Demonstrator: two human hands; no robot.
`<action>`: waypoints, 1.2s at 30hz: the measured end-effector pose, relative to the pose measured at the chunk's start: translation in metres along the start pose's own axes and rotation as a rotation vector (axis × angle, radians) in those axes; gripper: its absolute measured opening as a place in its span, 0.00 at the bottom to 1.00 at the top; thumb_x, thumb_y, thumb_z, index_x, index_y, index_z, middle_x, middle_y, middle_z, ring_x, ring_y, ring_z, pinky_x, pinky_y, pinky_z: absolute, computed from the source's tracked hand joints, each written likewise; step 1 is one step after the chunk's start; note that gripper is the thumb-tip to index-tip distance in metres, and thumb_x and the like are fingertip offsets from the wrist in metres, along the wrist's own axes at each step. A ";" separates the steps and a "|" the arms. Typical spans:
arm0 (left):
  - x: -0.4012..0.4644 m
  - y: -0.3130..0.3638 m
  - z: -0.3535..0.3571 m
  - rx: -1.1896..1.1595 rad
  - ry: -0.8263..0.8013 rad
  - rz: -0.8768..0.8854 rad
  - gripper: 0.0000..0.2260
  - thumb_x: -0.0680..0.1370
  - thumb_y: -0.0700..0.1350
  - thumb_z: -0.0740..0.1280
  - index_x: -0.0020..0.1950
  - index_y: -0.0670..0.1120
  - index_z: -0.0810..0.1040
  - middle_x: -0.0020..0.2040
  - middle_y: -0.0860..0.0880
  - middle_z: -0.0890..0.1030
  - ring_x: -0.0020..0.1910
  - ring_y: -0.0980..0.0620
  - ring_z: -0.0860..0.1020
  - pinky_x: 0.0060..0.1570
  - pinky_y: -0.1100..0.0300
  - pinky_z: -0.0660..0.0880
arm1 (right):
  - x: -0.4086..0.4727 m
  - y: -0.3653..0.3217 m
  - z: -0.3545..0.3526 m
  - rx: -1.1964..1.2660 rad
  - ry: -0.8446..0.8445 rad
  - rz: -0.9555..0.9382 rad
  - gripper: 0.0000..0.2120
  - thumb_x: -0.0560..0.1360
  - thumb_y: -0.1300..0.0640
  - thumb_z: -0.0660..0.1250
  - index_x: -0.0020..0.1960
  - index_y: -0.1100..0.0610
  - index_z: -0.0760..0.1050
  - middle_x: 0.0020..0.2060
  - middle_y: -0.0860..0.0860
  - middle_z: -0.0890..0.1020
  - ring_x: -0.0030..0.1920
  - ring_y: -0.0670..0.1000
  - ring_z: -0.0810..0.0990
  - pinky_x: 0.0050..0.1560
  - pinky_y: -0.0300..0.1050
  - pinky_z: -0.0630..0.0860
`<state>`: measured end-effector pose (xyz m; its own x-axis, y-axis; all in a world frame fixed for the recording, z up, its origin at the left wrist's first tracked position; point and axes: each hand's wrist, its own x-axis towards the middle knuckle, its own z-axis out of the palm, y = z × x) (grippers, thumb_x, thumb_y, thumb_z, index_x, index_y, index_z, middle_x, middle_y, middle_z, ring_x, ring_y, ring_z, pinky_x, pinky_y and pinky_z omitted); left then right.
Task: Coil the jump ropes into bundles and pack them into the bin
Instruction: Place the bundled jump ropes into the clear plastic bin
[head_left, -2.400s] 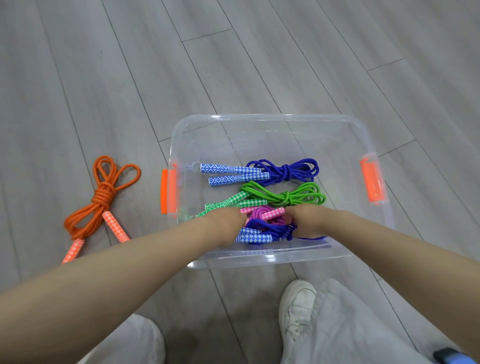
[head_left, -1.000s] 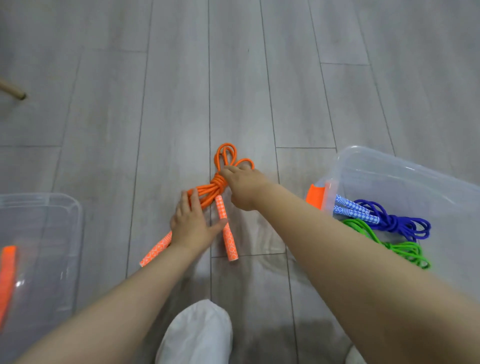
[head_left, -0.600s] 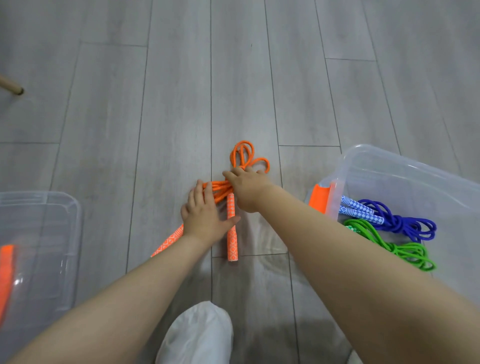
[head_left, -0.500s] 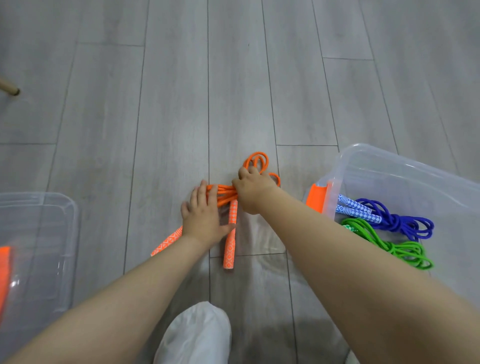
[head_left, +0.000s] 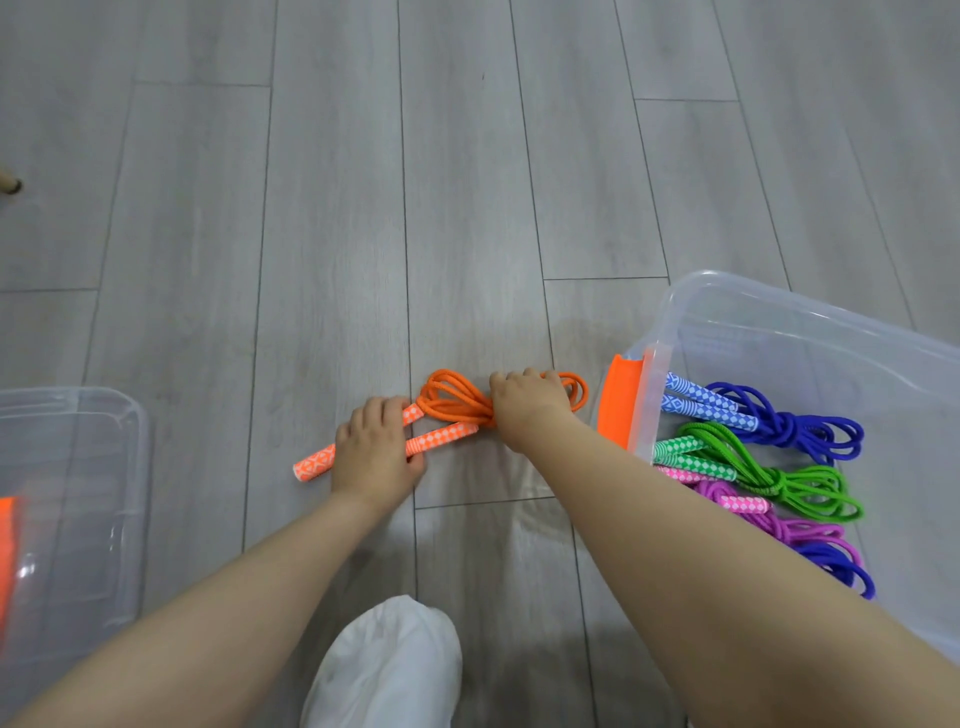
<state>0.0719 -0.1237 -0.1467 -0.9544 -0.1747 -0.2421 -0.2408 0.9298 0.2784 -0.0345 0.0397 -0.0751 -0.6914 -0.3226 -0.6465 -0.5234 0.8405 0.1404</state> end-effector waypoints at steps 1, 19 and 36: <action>0.000 -0.002 -0.001 0.014 -0.011 -0.002 0.26 0.62 0.48 0.75 0.58 0.44 0.76 0.50 0.43 0.77 0.49 0.39 0.77 0.48 0.48 0.73 | 0.000 0.001 -0.001 -0.020 -0.008 -0.008 0.18 0.79 0.59 0.57 0.69 0.58 0.65 0.67 0.56 0.73 0.68 0.58 0.69 0.65 0.53 0.64; 0.027 0.012 -0.095 -0.007 0.006 0.034 0.13 0.71 0.47 0.70 0.52 0.47 0.70 0.52 0.44 0.78 0.51 0.38 0.78 0.40 0.50 0.70 | -0.054 0.034 -0.070 -0.160 0.575 -0.214 0.16 0.77 0.58 0.57 0.64 0.59 0.68 0.59 0.57 0.76 0.60 0.59 0.73 0.70 0.56 0.59; 0.041 0.206 -0.208 0.142 0.200 0.623 0.11 0.72 0.47 0.68 0.51 0.48 0.72 0.46 0.48 0.79 0.48 0.41 0.78 0.36 0.56 0.65 | -0.203 0.220 -0.056 0.132 0.779 -0.091 0.23 0.72 0.44 0.57 0.57 0.59 0.76 0.43 0.56 0.77 0.43 0.60 0.77 0.45 0.54 0.73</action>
<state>-0.0533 -0.0069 0.0941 -0.9253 0.3645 0.1052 0.3782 0.9077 0.1816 -0.0367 0.2655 0.1286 -0.8239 -0.5629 0.0662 -0.5646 0.8253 -0.0091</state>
